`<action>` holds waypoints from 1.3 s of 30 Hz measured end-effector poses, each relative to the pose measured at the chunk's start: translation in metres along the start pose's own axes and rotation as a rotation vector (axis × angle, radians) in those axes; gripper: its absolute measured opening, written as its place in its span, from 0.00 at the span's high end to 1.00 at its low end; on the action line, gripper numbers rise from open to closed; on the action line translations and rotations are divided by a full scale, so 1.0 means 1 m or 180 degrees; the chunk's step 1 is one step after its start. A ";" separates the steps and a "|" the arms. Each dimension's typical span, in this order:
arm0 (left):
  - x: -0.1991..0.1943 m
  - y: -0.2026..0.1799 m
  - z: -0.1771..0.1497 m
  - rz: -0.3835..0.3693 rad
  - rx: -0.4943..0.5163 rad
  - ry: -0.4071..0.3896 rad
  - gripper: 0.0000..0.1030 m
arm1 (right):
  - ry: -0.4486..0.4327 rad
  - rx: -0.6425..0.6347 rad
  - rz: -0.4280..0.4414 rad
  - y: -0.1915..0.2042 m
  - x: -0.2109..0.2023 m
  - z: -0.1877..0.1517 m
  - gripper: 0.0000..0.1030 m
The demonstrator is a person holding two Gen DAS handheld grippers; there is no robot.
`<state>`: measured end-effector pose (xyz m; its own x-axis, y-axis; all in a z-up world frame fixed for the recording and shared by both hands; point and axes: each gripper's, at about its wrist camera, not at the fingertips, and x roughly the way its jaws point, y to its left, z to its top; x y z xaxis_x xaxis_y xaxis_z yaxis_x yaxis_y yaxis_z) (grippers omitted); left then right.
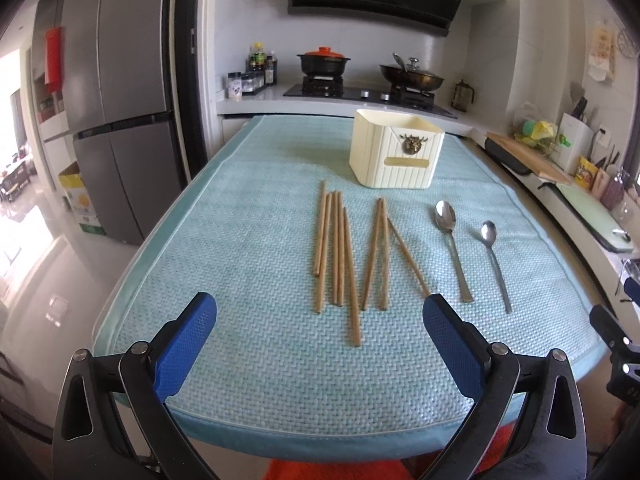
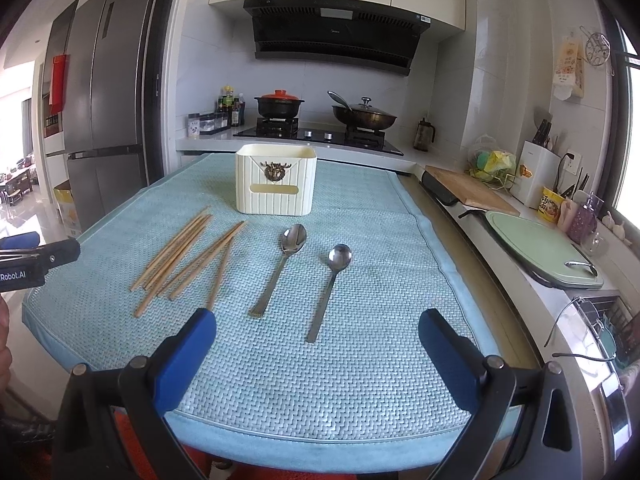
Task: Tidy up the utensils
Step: 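Move the left tool toward the wooden chopsticks while the right tool approaches the steel spoons, then close the left gripper on one chopstick while the right gripper grasps a steel spoon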
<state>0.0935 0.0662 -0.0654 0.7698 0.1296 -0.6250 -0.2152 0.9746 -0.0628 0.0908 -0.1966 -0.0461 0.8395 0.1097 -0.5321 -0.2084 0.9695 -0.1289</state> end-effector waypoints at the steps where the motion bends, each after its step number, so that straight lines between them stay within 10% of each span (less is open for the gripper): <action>1: 0.005 0.002 0.002 0.0023 0.0000 0.0006 0.00 | 0.0010 0.0002 -0.0017 -0.001 0.003 0.000 0.00; 26: 0.217 0.026 0.077 0.0094 0.0339 0.0660 0.00 | 0.0258 0.0119 -0.0152 -0.029 0.066 0.003 0.00; 39: 0.263 0.028 0.081 0.0223 0.0391 0.0886 0.00 | 0.0451 0.0289 -0.0139 -0.044 0.103 0.010 0.00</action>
<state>0.3385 0.1425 -0.1688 0.5579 0.1586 -0.8146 -0.1745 0.9820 0.0717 0.1916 -0.2260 -0.0875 0.7663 0.0412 -0.6411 -0.1216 0.9892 -0.0818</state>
